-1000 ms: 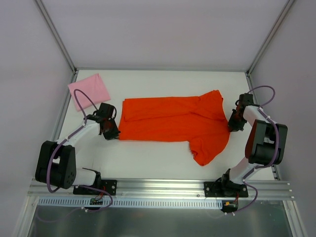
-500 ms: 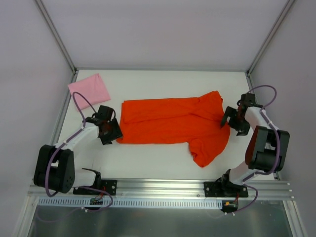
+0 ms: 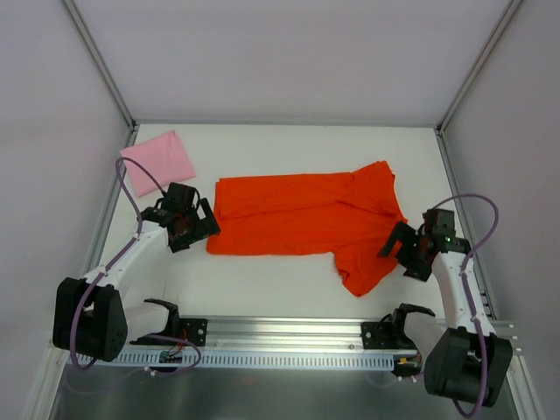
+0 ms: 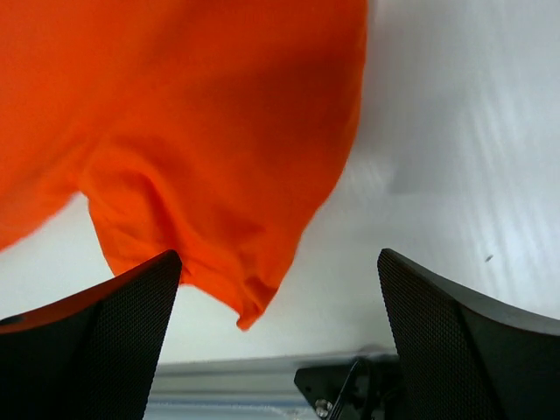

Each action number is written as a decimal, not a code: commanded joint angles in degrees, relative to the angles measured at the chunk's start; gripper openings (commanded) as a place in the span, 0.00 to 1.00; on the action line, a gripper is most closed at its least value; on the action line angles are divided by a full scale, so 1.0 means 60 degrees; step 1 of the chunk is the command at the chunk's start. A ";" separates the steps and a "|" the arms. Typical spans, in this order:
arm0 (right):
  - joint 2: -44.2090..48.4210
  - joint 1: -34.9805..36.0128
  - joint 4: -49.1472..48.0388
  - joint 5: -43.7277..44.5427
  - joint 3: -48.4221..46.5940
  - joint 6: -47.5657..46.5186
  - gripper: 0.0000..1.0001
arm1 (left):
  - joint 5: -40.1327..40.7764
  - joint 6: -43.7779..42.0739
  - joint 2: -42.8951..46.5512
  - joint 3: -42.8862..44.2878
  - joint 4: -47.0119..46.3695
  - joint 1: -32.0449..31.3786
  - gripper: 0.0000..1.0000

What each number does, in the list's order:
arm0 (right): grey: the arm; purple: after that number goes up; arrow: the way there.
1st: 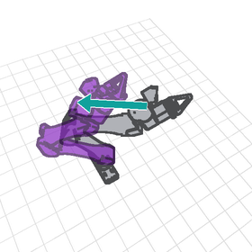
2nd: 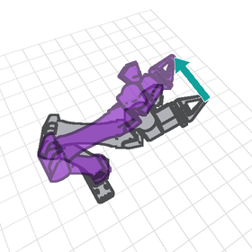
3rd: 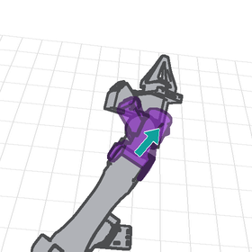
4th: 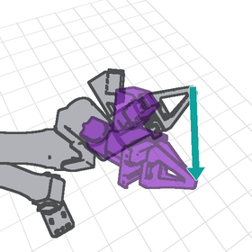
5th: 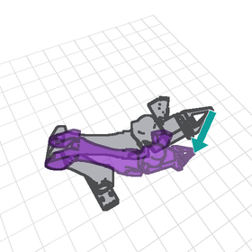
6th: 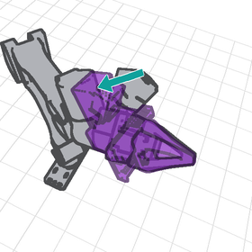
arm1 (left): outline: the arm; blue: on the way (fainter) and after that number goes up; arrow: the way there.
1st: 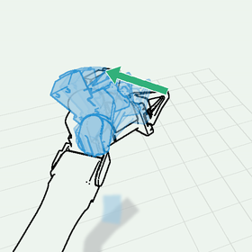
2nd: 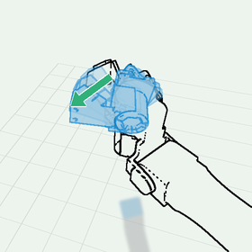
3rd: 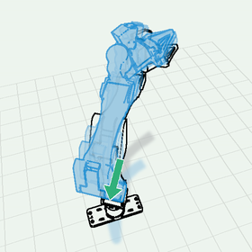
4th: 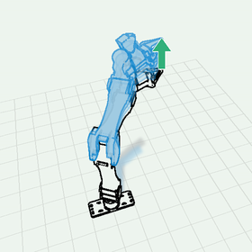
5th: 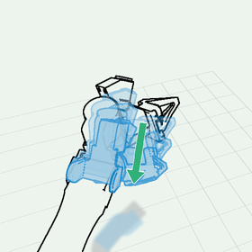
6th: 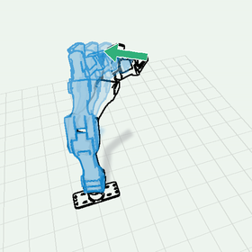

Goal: Fold and stack the t-shirts
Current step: Fold the flattened tshirt in 1/3 of the way, then grap the side of the flattened tshirt closest away from the robot with both arms

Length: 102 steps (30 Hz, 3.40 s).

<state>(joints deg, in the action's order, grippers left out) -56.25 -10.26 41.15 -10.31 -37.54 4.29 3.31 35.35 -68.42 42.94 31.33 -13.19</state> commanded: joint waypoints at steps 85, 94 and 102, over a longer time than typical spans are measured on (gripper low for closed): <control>-0.0498 0.5387 0.2503 0.1439 0.0763 0.3283 0.01 | 0.0137 0.1095 -0.1355 -0.0872 -0.1296 -0.0453 0.70; -0.0498 0.5402 0.2415 0.1381 0.0778 0.3327 0.01 | 0.0371 0.1095 -0.1325 -0.1019 -0.1310 -0.0453 0.27; -0.0338 0.5402 0.2634 0.1454 0.0705 0.3371 0.01 | 0.0488 0.1081 -0.1195 -0.1150 -0.1209 -0.0453 0.00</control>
<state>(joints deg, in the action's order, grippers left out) -59.13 21.76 54.43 -2.33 -31.29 24.43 4.71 41.36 -77.12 36.75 22.85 -15.44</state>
